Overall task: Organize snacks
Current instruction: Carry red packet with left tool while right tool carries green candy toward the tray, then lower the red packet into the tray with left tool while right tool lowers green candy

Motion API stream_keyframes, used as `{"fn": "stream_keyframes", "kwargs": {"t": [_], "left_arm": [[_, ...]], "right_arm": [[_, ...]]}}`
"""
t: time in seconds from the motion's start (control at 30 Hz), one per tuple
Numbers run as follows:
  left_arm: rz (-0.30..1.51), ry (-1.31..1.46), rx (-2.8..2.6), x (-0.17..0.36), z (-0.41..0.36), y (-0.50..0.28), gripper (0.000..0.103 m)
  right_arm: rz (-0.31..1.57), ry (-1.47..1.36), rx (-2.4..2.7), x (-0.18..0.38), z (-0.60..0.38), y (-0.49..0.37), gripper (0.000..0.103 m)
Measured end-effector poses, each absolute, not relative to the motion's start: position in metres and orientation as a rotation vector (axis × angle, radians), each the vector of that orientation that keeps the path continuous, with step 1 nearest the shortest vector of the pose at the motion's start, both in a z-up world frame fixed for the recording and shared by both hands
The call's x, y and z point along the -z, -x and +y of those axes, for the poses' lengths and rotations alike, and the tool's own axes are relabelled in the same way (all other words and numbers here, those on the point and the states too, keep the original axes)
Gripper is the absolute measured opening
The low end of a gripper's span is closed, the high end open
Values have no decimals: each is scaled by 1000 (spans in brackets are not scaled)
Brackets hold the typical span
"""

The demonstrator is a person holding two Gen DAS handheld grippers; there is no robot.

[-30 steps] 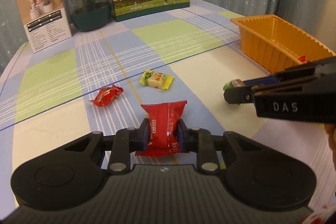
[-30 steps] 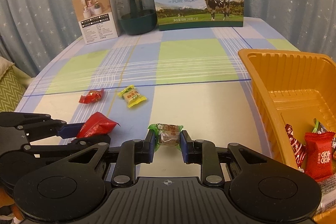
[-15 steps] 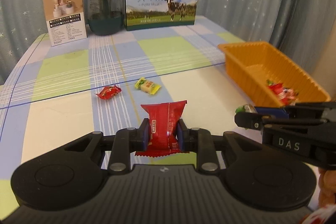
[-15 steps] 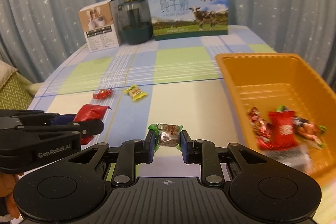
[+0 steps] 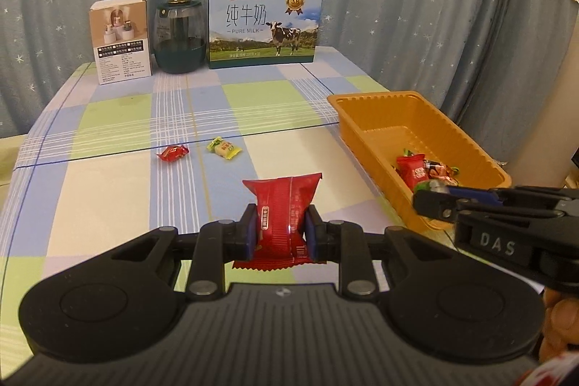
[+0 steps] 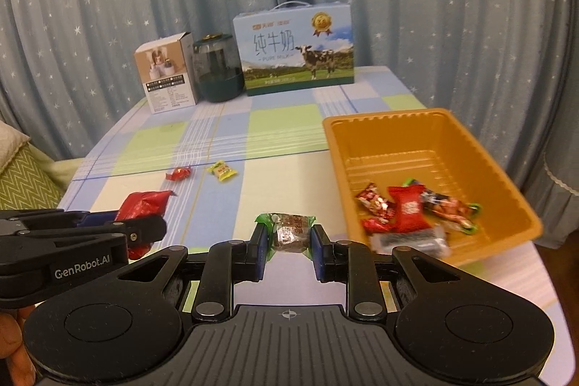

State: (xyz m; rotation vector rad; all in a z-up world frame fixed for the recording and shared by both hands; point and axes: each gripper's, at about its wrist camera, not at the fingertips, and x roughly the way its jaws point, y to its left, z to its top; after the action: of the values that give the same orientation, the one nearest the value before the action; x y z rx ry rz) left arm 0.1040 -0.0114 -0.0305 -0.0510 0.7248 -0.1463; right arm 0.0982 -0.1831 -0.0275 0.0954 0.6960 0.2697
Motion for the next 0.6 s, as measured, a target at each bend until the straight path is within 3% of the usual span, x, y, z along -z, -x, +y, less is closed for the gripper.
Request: {"fn": "stream_keyframes", "kwargs": {"t": [0.6], "left_arm": [[727,62,217,11,-47,-76,24]], "right_arm": [[675,-131,-201,7,-233,-62,25]]}}
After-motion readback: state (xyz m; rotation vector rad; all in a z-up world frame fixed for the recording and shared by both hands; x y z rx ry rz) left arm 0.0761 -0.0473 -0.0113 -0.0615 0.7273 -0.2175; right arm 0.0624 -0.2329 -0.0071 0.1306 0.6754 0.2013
